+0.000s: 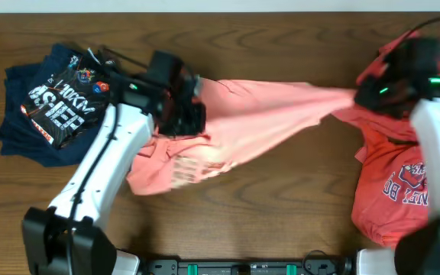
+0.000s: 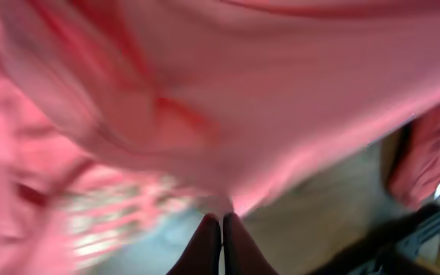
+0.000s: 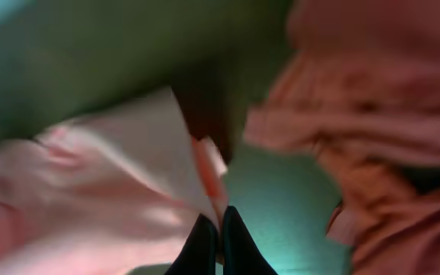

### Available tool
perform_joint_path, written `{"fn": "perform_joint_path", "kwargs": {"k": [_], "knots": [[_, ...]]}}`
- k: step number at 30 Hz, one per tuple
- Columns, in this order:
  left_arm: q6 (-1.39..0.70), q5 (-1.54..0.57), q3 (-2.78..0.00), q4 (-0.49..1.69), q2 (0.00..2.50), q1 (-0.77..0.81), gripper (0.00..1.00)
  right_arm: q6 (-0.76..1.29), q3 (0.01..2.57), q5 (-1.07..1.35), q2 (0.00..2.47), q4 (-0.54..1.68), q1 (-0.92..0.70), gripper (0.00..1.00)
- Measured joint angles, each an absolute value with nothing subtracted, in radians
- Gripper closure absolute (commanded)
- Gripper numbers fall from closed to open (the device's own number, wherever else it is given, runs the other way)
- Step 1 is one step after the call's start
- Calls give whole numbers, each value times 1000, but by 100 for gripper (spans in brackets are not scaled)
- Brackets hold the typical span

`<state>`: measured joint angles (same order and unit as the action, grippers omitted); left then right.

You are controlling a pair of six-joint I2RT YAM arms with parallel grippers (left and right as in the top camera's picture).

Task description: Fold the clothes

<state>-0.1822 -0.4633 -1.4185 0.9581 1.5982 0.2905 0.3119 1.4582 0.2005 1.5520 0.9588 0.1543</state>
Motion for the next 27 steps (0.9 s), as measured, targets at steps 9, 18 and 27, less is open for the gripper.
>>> {"fn": "perform_joint_path", "kwargs": {"k": [9, 18, 27], "knots": [[-175, -463, -1512, 977, 1399, 277, 94, 248, 1562, 187, 1411, 1089, 193, 99], [-169, -409, -1524, 1077, 1274, 277, 92, 225, 1578, 163, 1385, 1158, 201, 99], [-160, -350, -1389, 1062, 1493, 277, 74, 222, 1578, 154, 1388, 1170, 201, 99]]}}
